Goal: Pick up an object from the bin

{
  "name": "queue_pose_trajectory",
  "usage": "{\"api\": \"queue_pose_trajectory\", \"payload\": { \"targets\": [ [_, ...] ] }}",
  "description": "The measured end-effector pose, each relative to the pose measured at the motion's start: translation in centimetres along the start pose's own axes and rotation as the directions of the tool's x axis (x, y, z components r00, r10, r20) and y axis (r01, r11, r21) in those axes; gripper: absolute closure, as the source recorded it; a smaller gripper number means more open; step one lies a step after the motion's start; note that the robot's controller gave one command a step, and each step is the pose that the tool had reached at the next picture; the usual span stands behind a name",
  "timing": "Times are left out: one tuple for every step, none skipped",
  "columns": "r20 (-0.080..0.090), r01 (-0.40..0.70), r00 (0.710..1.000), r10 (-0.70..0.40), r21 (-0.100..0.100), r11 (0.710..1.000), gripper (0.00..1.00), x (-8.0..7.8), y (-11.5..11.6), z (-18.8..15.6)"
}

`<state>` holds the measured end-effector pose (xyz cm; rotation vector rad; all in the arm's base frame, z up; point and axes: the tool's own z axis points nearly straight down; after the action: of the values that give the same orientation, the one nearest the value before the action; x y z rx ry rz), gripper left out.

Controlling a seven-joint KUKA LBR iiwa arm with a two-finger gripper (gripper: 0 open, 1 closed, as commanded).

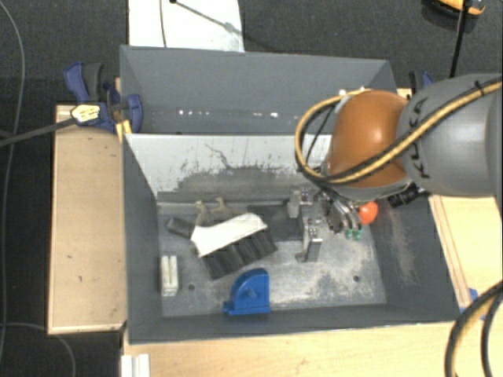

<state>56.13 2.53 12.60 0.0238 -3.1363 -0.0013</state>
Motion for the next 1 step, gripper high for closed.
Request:
{"api": "queue_pose_trajectory", "payload": {
  "targets": [
    [0.008, 0.0, 1.0, 0.0, 0.0, 1.0, 0.0, -0.18, -0.01, -0.45]
  ]
}}
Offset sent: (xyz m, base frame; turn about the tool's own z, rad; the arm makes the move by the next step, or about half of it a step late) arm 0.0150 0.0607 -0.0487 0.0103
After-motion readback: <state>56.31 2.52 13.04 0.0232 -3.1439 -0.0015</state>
